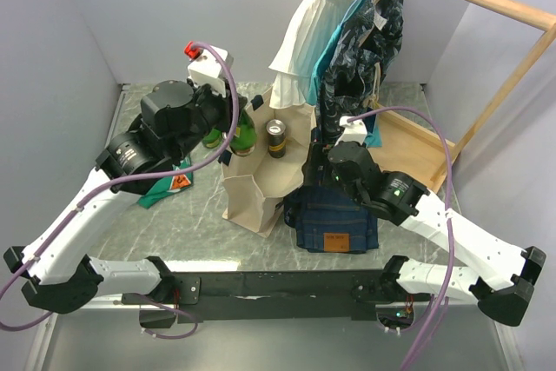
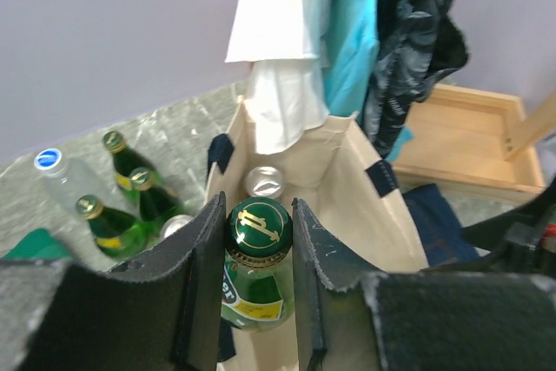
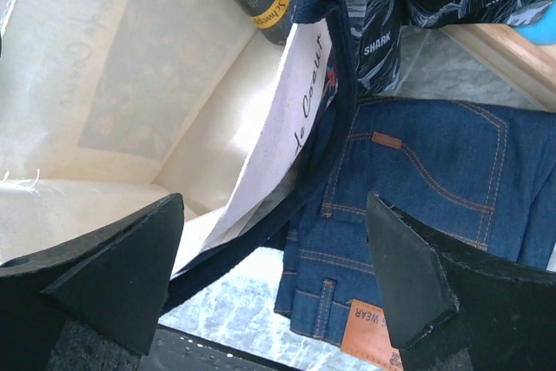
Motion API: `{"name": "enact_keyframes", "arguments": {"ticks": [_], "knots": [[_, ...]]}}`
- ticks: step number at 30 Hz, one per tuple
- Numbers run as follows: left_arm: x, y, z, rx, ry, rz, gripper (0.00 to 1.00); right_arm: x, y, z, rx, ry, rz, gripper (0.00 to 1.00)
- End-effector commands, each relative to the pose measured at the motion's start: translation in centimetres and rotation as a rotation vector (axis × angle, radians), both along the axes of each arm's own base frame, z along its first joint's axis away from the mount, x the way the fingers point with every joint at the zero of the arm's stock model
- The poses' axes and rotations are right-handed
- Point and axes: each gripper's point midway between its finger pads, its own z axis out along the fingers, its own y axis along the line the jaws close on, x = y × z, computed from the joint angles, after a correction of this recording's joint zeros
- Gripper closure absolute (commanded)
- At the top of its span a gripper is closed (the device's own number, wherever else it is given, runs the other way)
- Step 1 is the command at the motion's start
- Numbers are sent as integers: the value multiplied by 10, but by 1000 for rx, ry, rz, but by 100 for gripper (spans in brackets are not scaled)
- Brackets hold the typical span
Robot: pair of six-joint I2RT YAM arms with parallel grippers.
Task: Take the beverage out of the canvas bag
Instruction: Take out the drink from the canvas bag, then place the drink at the center of the board.
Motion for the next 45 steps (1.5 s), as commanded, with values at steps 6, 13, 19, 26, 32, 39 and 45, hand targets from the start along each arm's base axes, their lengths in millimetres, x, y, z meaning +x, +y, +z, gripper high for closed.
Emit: {"name": "enact_keyframes", "arguments": {"ticks": [6, 13, 19, 26, 32, 39, 45], "knots": [[-7, 41, 82, -169, -227, 131, 99, 6, 4, 16, 37, -35, -6, 9], [0, 55, 74, -155, -226, 199, 99, 5, 4, 19, 44, -39, 0, 9], [22, 74, 54, -152, -183, 248, 99, 4, 6, 21, 53, -42, 13, 9], [38, 104, 37, -173, -169, 313, 99, 3, 6, 23, 53, -46, 18, 9], [52, 116, 21, -170, -156, 377, 99, 4, 10, 23, 52, -41, 31, 9], [76, 120, -11, -154, -108, 419, 99, 5, 9, 21, 38, -38, 28, 9], [94, 122, -33, -158, -77, 434, 99, 5, 7, 21, 36, -43, 24, 9]]}}
